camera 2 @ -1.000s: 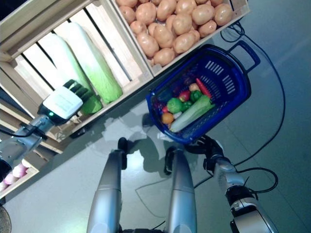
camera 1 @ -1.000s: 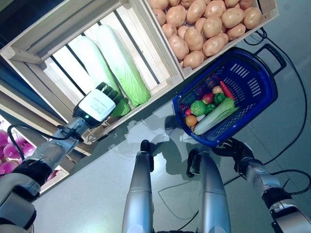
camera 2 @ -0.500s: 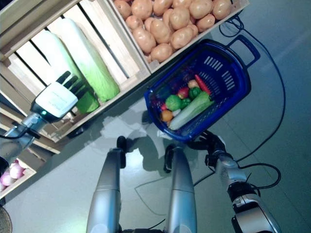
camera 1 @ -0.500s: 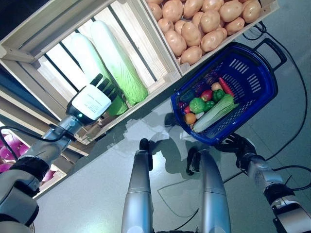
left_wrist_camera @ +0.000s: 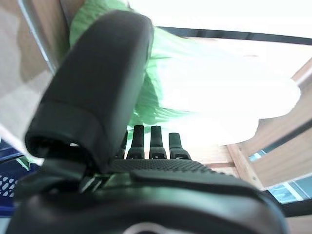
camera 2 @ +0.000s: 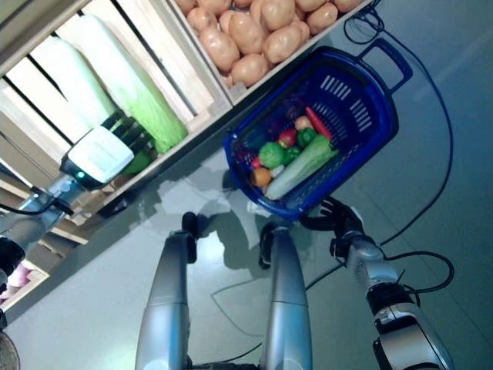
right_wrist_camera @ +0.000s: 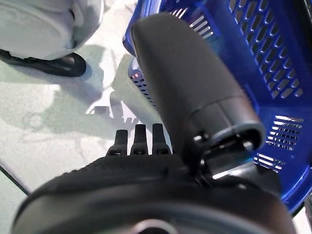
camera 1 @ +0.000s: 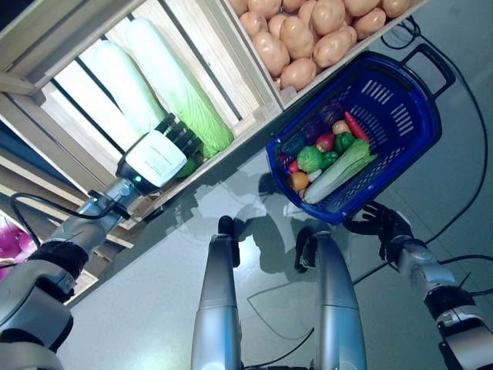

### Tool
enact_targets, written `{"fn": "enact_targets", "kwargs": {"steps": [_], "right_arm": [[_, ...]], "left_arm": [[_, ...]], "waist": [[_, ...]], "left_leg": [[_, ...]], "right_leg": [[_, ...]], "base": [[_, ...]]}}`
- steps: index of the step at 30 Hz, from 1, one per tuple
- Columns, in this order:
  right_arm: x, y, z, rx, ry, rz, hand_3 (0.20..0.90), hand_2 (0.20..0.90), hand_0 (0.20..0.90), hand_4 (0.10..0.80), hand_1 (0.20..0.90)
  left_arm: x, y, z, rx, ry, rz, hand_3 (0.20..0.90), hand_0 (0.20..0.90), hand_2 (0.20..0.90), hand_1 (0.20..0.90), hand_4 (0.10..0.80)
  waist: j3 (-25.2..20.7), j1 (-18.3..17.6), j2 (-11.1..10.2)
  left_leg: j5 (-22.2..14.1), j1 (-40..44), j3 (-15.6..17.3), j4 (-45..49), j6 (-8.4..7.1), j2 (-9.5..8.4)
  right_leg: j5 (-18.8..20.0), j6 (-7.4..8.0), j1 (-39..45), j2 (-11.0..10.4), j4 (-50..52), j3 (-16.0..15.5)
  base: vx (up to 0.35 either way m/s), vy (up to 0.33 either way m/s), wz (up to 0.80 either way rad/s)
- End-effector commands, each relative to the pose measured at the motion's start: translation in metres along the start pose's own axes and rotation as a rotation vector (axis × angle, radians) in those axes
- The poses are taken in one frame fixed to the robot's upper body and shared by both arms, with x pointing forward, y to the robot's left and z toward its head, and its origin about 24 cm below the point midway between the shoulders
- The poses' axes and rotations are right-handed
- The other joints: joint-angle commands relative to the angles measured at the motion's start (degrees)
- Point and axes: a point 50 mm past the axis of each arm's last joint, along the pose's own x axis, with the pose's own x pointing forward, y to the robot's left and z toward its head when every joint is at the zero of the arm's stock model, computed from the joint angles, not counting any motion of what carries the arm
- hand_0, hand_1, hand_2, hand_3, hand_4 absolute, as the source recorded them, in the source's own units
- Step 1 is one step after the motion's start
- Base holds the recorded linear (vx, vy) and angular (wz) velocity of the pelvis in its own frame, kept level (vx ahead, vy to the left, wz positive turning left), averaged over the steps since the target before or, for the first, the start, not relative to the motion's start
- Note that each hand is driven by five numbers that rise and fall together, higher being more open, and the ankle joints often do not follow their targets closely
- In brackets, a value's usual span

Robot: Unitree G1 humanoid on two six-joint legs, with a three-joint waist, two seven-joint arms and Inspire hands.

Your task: Put vegetables into the basket

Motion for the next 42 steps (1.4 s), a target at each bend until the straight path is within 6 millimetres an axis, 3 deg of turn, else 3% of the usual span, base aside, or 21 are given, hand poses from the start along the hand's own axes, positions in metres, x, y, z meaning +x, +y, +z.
{"fn": "enact_targets", "kwargs": {"steps": [1, 17, 18, 19, 20, 26, 27, 38, 42], "right_arm": [[-0.005, -0.02, 0.023, 0.029, -0.091, -0.041, 0.9, 0.9, 0.9, 0.8, 0.9], [-0.006, -0.025, 0.03, 0.064, -0.125, -0.065, 0.9, 0.9, 0.9, 0.8, 0.9], [-0.005, -0.025, 0.034, 0.067, -0.136, -0.065, 0.9, 0.9, 0.9, 0.8, 0.9], [-0.006, -0.025, 0.031, 0.063, -0.128, -0.066, 0.9, 0.9, 0.9, 0.8, 0.9], [-0.006, -0.025, 0.03, 0.063, -0.127, -0.067, 0.9, 0.9, 0.9, 0.8, 0.9], [-0.006, -0.027, 0.032, 0.068, -0.143, -0.07, 0.9, 0.9, 0.9, 0.8, 0.9], [-0.007, -0.027, 0.028, 0.066, -0.133, -0.07, 0.9, 0.9, 0.9, 0.8, 0.9], [-0.007, -0.028, 0.029, 0.071, -0.142, -0.078, 0.9, 0.9, 0.9, 0.8, 0.9], [-0.008, -0.028, 0.028, 0.083, -0.148, -0.079, 0.9, 0.9, 0.9, 0.8, 0.9]], "left_arm": [[0.02, 0.017, -0.025, 0.067, 0.068, 0.069, 0.9, 0.9, 0.9, 0.9, 0.8], [0.024, 0.014, -0.04, 0.098, 0.134, -0.016, 0.9, 0.9, 0.9, 0.9, 0.8], [0.025, 0.015, -0.043, 0.102, 0.142, -0.01, 0.9, 0.9, 0.9, 0.9, 0.8], [0.022, 0.012, -0.041, 0.088, 0.155, -0.034, 0.829, 0.829, 0.829, 0.829, 0.753], [0.022, 0.011, -0.04, 0.086, 0.154, -0.041, 0.3, 0.3, 0.3, 0.3, 0.4], [0.013, 0.004, -0.042, 0.085, 0.187, -0.089, 0.3, 0.3, 0.3, 0.3, 0.4], [0.012, 0.002, -0.039, 0.082, 0.18, -0.095, 0.3, 0.3, 0.3, 0.3, 0.4], [-0.001, -0.005, -0.04, 0.066, 0.245, -0.129, 0.3, 0.3, 0.3, 0.3, 0.4], [-0.005, -0.004, -0.047, 0.032, 0.346, -0.094, 0.3, 0.3, 0.3, 0.3, 0.4]], "waist": [[-0.1, -1.2, -0.3], [-0.1, -1.5, -0.9], [-0.1, -1.6, -0.8], [-0.1, -1.5, -0.8], [-0.1, -1.4, -0.8], [-0.1, -1.2, -0.7], [-0.1, -1.2, -0.7], [-0.1, -0.6, -0.2], [-0.1, -0.5, -0.3]], "left_leg": [[-5.7, 2.5, 6.1, 1.7, 6.09, -1.42], [-6.0, 1.0, 5.9, 2.4, 6.13, -1.23], [-4.4, -0.3, 6.1, 1.9, 6.42, -1.17], [-5.8, 0.8, 5.9, 2.4, 6.09, -1.27], [-5.9, 0.9, 5.9, 2.4, 6.1, -1.27], [-3.8, 0.0, 6.0, 0.8, 6.16, -1.27], [-5.3, 1.2, 5.9, 1.2, 5.87, -1.34], [-5.2, 2.0, 6.0, 0.5, 5.78, -1.11], [-5.1, 2.7, 6.2, 0.0, 5.68, -0.99]], "right_leg": [[5.3, 0.31, 3.7, -0.2, -5.2, -0.9], [5.4, 0.32, 2.6, 0.1, -5.1, -0.9], [6.8, -0.18, 1.2, 0.0, -5.4, -1.2], [5.5, 0.29, 2.5, 0.1, -5.2, -1.0], [5.5, 0.31, 2.6, 0.1, -5.1, -1.0], [7.1, -0.21, 1.6, 0.0, -6.3, -1.6], [5.8, 0.28, 2.9, 0.1, -6.0, -1.3], [5.4, 0.03, 3.8, -0.4, -6.6, -1.8], [5.6, -0.11, 4.7, -0.4, -7.4, -1.9]], "base": [[0.0, 0.0, 0.0], [-0.005, -0.001, 0.0], [0.0, 0.0, 0.0], [0.0, 0.0, 0.0], [0.058, -0.012, -0.04], [-0.032, -0.01, 0.0], [0.053, -0.016, -0.01], [0.005, -0.001, 0.0], [0.0, 0.0, 0.0]]}}
